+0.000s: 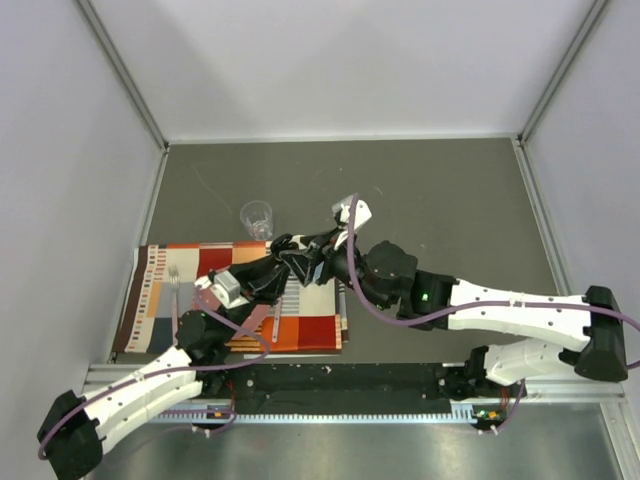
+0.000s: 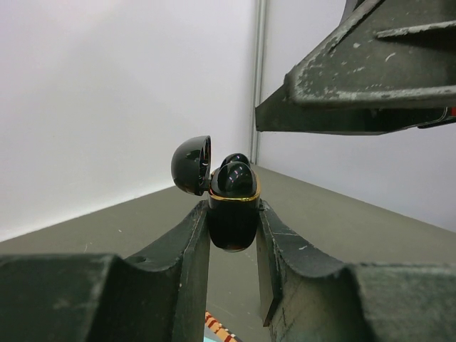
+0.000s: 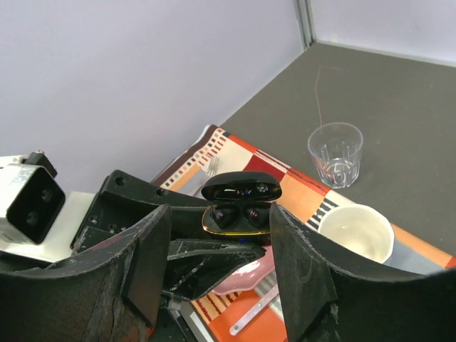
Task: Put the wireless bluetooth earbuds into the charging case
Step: Place the earbud in the charging case, then close the charging case, then place the charging case at the center of the board.
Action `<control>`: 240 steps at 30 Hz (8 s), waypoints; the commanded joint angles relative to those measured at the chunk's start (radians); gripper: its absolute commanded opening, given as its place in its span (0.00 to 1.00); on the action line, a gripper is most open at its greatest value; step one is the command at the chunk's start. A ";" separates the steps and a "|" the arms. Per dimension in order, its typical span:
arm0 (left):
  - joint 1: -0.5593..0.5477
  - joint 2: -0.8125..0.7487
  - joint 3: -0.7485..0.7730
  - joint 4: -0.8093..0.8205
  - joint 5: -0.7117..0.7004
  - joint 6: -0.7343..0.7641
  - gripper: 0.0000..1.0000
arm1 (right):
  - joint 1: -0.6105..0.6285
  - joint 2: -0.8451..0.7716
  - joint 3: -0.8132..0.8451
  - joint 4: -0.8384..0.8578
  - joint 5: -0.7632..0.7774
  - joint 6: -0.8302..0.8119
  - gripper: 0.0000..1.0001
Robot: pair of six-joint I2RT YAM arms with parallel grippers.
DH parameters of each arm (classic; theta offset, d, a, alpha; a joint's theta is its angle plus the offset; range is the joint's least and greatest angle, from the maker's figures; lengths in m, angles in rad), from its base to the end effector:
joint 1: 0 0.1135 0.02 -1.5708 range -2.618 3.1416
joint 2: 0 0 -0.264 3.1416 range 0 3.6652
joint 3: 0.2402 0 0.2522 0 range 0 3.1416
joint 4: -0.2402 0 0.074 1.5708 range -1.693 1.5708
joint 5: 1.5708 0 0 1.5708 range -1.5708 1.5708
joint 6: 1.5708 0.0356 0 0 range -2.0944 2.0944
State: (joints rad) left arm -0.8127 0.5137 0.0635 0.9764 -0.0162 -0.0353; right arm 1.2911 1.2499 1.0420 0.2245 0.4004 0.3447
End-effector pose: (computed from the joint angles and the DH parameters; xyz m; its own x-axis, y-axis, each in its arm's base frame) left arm 0.0908 -0.0951 0.2457 0.3198 -0.3891 -0.8639 0.7282 0.6843 -0.0386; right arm 0.0949 0.2803 0.3739 -0.2584 0.2275 -0.9389 -0.7333 0.5864 0.3440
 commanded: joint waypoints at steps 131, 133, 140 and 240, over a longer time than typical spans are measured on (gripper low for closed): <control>-0.002 0.357 0.357 -0.300 0.401 -0.072 0.00 | -0.406 -0.248 -0.043 -0.554 0.056 0.417 0.89; -0.002 0.413 0.435 -0.402 0.430 -0.100 0.00 | -0.406 -0.289 -0.062 -0.664 0.230 0.500 0.88; -0.003 0.692 0.539 -0.372 0.565 -0.290 0.00 | -0.411 -0.509 -0.186 -0.703 0.432 0.576 0.89; -0.174 1.165 0.814 -0.804 0.190 -0.503 0.45 | -0.484 -0.558 -0.204 -0.800 0.405 0.540 0.95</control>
State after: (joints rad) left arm -0.9852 1.7523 0.8806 0.1982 0.2138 -0.5713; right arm 0.8246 0.6926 0.8116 -0.6064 0.8097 0.9058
